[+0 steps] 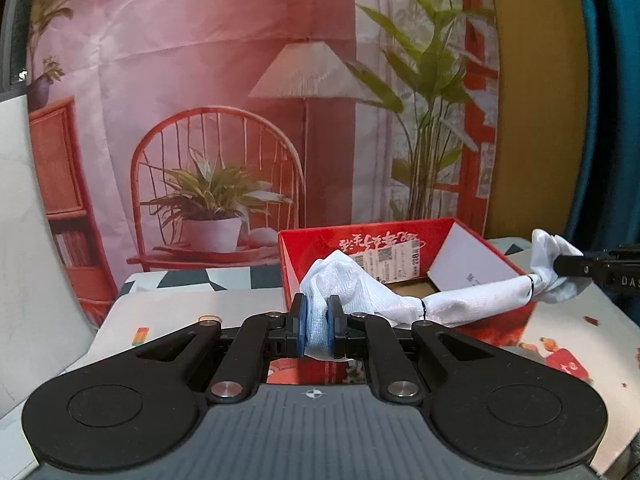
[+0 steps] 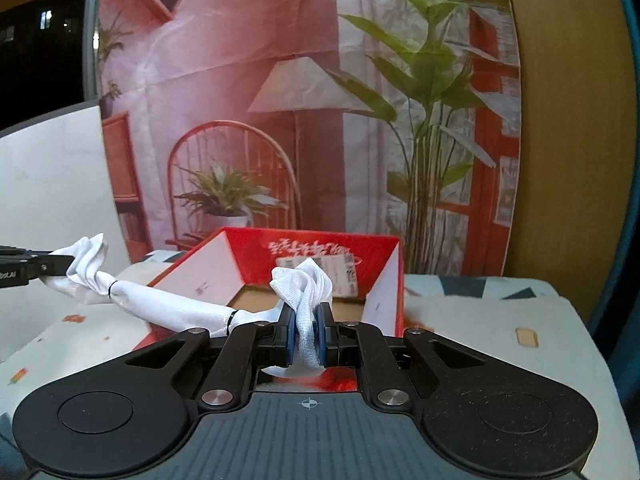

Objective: Organize soft objects
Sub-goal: 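Lift the white cloth with both grippers and carry it over the red box, then open both grippers to drop the white cloth into the box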

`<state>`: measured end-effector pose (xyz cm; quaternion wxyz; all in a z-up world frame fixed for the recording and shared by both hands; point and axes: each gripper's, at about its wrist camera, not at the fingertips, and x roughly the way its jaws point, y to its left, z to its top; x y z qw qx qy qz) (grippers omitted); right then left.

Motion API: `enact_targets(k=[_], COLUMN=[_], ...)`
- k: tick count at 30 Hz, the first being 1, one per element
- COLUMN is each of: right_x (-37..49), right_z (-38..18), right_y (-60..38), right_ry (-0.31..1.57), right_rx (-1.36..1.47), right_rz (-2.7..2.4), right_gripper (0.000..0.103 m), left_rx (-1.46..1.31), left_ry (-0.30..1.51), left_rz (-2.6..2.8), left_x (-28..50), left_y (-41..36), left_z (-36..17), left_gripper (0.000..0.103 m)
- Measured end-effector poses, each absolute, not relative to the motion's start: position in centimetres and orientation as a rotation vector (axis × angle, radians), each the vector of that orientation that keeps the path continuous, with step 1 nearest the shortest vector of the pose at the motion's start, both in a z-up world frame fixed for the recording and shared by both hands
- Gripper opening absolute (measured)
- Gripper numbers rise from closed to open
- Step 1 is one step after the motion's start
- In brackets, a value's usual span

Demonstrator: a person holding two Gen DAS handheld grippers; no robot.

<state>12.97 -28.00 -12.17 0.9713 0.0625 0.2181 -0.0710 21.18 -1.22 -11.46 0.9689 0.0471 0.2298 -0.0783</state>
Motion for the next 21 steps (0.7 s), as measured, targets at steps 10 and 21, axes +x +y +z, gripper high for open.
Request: enact_targets(k=[10, 21], right_x=[19.2, 21.4], right_z=[-14.8, -17.1], right_y=[-31.5, -32.7], right_ry=[0.485, 0.501], right_rx=[0.119, 0.128], right_rz=[-0.223, -0.209], right_gripper=[0.010, 0.010], left_rx=[0.179, 0.236], left_ry=[0.533, 0.608], left_rz=[-0.139, -0.144], left_x=[28.9, 32.3], left_y=[-3.8, -4.0], left_z=[-13.2, -15.2], left_gripper=[0.011, 0.011])
